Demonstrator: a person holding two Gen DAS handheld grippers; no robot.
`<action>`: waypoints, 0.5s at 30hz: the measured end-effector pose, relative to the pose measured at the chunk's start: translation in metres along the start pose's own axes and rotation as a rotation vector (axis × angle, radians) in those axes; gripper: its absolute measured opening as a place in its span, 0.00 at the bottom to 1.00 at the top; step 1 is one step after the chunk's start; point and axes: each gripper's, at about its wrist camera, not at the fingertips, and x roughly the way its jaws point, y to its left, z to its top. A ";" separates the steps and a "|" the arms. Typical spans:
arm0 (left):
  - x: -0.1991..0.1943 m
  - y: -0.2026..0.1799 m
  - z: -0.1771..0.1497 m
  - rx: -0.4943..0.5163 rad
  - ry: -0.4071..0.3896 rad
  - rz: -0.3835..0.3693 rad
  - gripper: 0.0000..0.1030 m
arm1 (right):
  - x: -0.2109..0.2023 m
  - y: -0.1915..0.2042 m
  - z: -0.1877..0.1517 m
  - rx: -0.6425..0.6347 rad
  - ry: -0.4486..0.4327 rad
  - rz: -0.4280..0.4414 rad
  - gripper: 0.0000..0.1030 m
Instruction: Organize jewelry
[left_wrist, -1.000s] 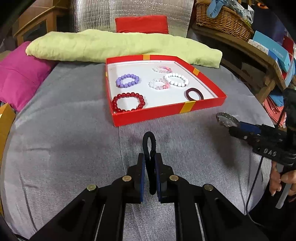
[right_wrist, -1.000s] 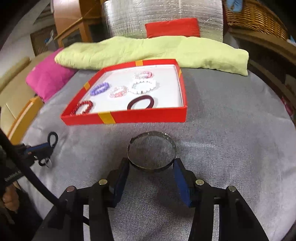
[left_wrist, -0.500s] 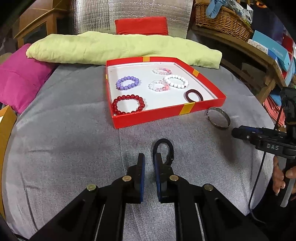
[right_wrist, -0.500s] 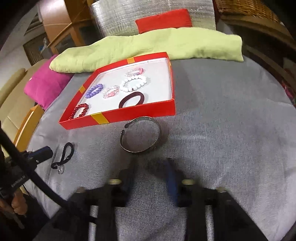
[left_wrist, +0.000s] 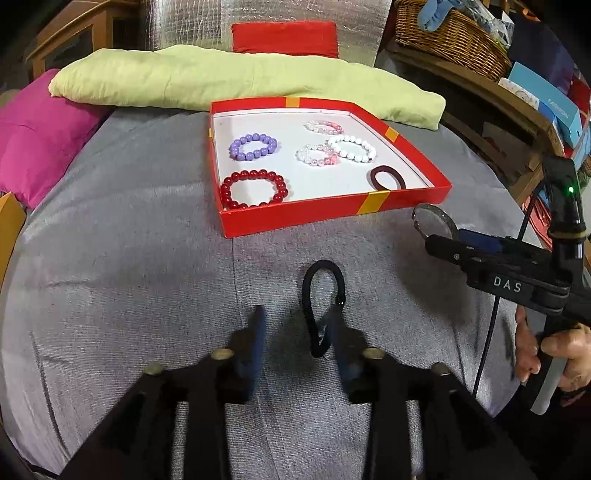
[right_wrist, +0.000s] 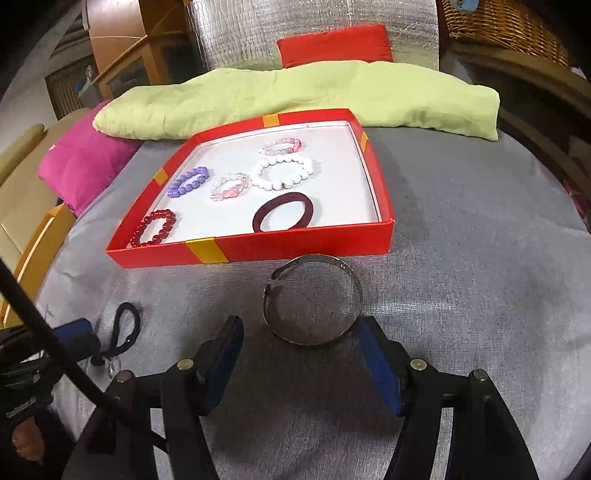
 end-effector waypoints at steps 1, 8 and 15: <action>-0.001 0.000 0.000 0.000 -0.005 -0.002 0.41 | -0.001 0.000 -0.001 -0.006 -0.002 -0.003 0.60; 0.001 -0.005 0.000 0.022 0.008 -0.011 0.42 | -0.006 -0.004 -0.005 -0.033 -0.010 0.001 0.37; 0.003 -0.012 -0.002 0.047 0.019 -0.044 0.55 | -0.015 -0.006 -0.015 -0.068 0.014 0.061 0.28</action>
